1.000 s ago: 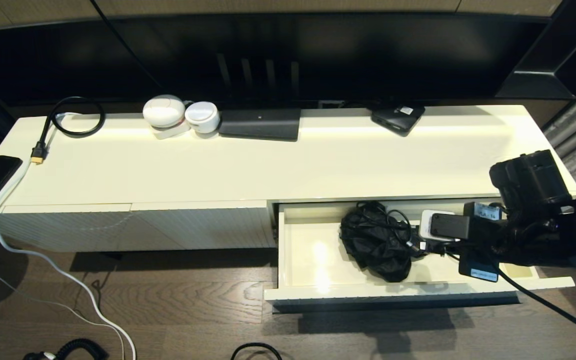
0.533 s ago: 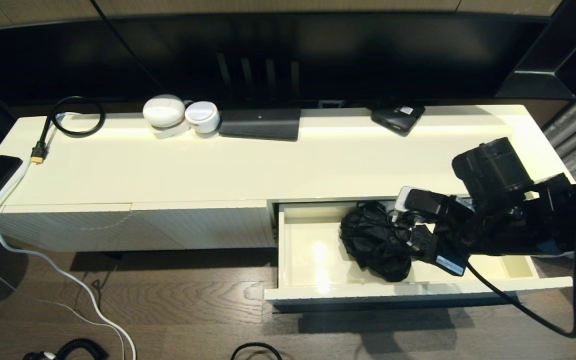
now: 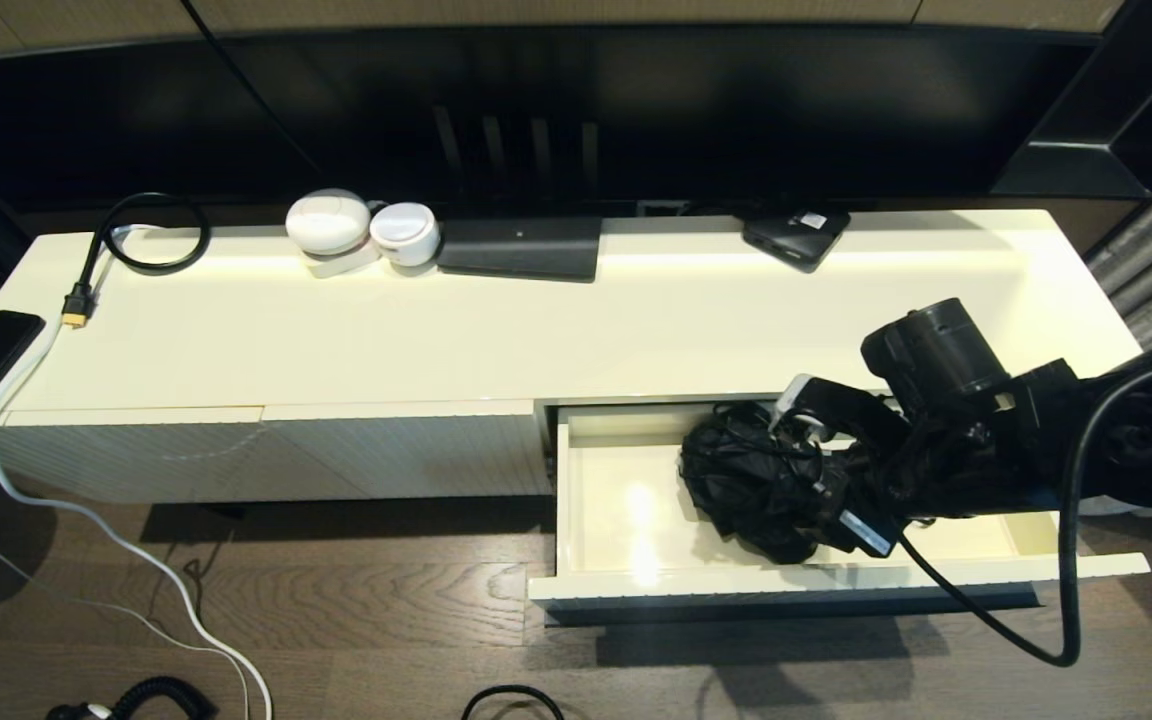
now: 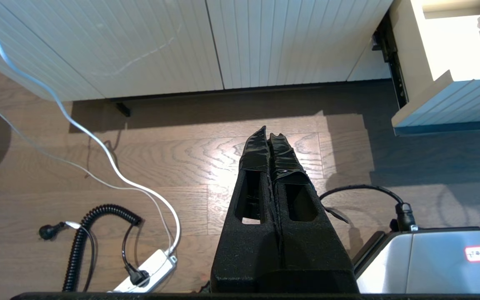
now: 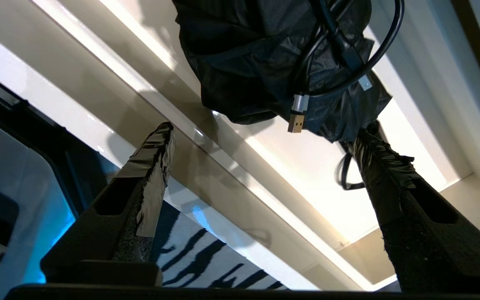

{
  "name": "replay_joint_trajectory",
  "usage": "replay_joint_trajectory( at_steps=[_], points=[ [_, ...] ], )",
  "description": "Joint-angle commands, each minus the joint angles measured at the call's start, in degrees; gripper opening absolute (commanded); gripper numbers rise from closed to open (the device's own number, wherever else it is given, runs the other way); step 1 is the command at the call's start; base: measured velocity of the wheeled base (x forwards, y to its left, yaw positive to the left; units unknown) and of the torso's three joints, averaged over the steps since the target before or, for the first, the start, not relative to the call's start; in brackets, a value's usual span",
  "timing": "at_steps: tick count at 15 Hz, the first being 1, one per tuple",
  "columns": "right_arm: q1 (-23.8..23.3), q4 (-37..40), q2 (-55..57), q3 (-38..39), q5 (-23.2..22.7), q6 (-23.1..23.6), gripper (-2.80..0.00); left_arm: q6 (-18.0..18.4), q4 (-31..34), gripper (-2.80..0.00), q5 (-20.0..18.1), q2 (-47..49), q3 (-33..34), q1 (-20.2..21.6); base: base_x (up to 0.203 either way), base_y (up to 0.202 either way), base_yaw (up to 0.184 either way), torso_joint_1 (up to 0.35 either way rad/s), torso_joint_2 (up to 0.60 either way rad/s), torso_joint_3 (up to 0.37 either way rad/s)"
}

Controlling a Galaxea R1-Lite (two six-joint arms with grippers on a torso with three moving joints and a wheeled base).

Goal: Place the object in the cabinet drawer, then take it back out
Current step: Take the data cable out of the drawer and put it on the table

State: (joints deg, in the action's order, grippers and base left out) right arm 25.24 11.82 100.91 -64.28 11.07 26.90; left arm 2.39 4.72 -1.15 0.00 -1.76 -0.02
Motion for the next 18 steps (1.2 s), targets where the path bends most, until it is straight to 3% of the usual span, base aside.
replay_joint_trajectory(
  at_steps=[1, 14, 18],
  points=[
    [-0.36, 0.40, 0.78, 0.03, -0.22, -2.78, 0.00, 0.07, 0.03, -2.80, 0.00, 0.00, 0.00, 0.02, 0.000, 0.000, 0.000, 0.000, 0.00, 0.000],
    [-5.38, 1.81, 5.53, -3.39, -5.44, -17.67, 0.00, 0.07, 0.03, -2.80, 0.00, 0.00, 0.00, 0.02, 0.000, 0.000, 0.000, 0.000, 0.00, 0.000],
    [-7.17, 1.33, 6.43, -3.31, -7.16, -19.12, 0.00, 0.07, 0.03, -2.80, 0.00, 0.00, 0.00, 0.02, 0.000, 0.000, 0.000, 0.000, 0.00, 0.000]
  ],
)
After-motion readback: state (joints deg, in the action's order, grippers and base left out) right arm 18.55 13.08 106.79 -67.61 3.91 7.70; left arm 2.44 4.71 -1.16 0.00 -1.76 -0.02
